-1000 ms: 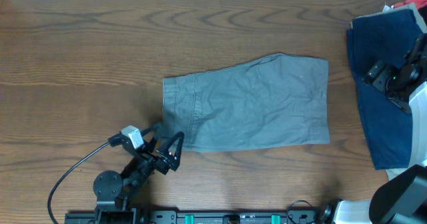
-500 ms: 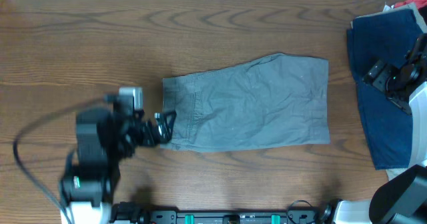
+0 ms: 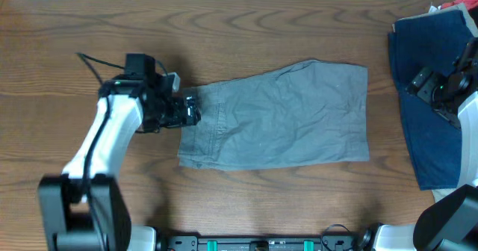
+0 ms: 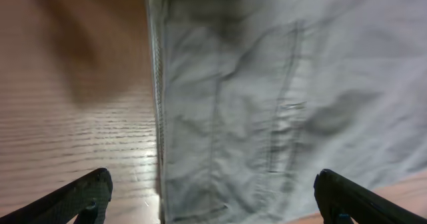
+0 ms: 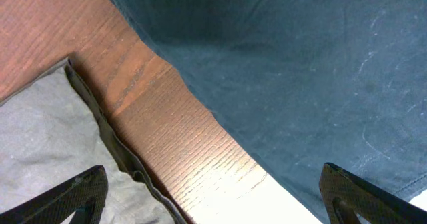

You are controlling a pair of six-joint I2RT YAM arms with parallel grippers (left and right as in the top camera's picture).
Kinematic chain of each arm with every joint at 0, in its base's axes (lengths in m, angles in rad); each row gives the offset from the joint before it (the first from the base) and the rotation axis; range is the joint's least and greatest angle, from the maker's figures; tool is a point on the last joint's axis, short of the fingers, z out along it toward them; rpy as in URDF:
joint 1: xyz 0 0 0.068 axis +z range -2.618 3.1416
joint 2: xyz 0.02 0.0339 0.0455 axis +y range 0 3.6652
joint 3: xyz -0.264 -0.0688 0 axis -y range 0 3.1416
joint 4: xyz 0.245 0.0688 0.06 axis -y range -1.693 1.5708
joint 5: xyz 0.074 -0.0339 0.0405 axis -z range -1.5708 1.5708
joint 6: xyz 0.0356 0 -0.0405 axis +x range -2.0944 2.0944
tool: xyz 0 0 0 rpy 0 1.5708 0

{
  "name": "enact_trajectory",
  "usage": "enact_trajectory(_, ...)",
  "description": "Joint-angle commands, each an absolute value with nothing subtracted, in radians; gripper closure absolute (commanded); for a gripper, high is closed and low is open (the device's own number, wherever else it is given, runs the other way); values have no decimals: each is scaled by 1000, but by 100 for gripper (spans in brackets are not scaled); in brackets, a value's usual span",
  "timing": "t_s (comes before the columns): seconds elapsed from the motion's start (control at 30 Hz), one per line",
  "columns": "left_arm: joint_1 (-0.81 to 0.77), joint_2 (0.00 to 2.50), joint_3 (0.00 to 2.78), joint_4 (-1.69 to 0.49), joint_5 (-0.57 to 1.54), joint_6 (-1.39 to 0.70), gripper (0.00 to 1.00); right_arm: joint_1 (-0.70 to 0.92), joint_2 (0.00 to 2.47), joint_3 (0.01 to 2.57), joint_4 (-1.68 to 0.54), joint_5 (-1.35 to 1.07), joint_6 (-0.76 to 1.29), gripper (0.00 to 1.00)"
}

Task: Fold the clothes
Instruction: 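Fold the shorts' left half rightward over the right half with left gripper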

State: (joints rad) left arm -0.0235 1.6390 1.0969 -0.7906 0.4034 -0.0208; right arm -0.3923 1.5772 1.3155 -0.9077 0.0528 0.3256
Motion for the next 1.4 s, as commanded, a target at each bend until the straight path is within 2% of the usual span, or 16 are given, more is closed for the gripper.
enact_trajectory(0.0, -23, 1697, 1106, -780, 395, 1, 2, -404, 1577, 1326, -908, 59, 325, 1)
enact_trajectory(0.13, -23, 1761, 1105, -757, 487, 64, 2, -404, 1577, 1326, -908, 59, 325, 1)
enact_trajectory(0.2, -23, 1787, 1105, -753, 533, 87, 11, -404, 1577, 1326, -908, 59, 325, 1)
enact_trajectory(0.23, -23, 1797, 1105, -751, 536, 87, 12, -404, 1577, 1326, -908, 59, 325, 1)
enact_trajectory(0.77, -23, 1936, 1101, -736, 527, 105, 12, -404, 1577, 1326, -908, 59, 325, 1)
enact_trajectory(0.87, -23, 1947, 1091, -739, 546, 105, 31, -404, 1577, 1326, -908, 59, 325, 1)
enact_trajectory(1.0, -23, 1947, 1085, -739, 545, 105, 68, -404, 1577, 1326, -908, 59, 325, 1)
enact_trajectory(1.1, -23, 1947, 1085, -739, 525, 104, 87, -404, 1577, 1326, -908, 59, 325, 1)
enact_trajectory(1.2, -23, 1947, 1090, -748, 445, 87, 94, -404, 1577, 1326, -908, 59, 325, 1)
enact_trajectory(1.37, -12, 1944, 1149, -847, 208, -26, 94, -404, 1577, 1326, -909, 59, 325, 1)
